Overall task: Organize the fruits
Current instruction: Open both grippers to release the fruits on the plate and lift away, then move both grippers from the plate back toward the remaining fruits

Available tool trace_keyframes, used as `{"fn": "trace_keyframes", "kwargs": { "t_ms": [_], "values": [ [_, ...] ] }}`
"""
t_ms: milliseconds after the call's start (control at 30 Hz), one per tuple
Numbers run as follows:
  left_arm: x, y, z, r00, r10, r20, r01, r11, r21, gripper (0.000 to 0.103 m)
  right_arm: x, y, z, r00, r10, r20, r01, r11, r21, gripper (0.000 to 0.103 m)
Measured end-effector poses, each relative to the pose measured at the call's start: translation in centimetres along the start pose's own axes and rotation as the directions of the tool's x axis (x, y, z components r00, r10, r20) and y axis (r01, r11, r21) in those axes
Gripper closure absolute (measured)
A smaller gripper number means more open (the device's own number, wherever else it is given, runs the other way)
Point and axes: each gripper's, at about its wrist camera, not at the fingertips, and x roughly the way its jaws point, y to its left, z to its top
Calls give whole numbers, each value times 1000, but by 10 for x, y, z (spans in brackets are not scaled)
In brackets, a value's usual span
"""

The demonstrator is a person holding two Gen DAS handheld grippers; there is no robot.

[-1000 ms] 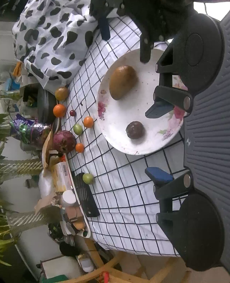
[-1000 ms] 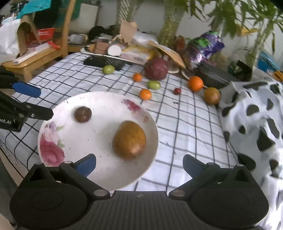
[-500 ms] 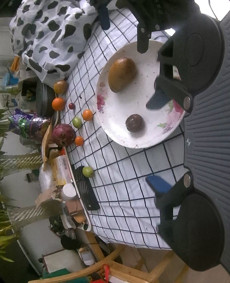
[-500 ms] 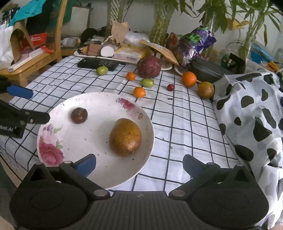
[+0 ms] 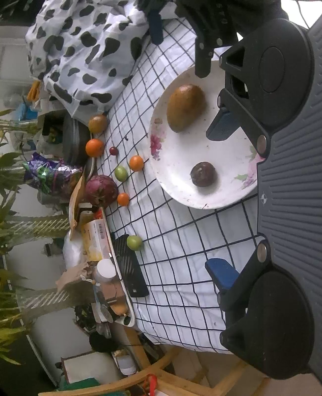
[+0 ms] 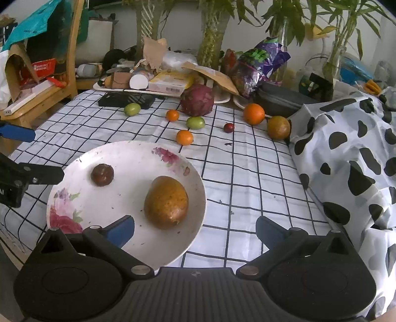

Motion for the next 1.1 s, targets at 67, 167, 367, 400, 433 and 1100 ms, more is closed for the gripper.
{"fn": "trace_keyframes", "kwargs": {
  "t_ms": [67,167,367,400,433,1100],
  "values": [
    [0,2,1,1000,11,6,-11,1000,-9,0,0,0,1,1000,-4,2,4,1000,3,0],
    [0,2,4,999,43,21,-43,999,8,0,1,-2,2,1000,-5,5,5,1000,12,0],
    [6,7,11,999,18,28,-19,1000,24,1,7,-7,8,999,39,-6,-38,997,61,0],
    [8,8,12,999,19,31,-19,999,26,1,8,-8,9,999,45,-5,-44,997,67,0],
    [9,9,14,999,21,34,-22,999,30,1,9,-9,11,999,49,-3,-48,996,73,0],
    [64,31,47,1000,11,-5,-10,997,74,1,57,-23,46,999,41,-6,-41,998,48,0]
  ]
}}
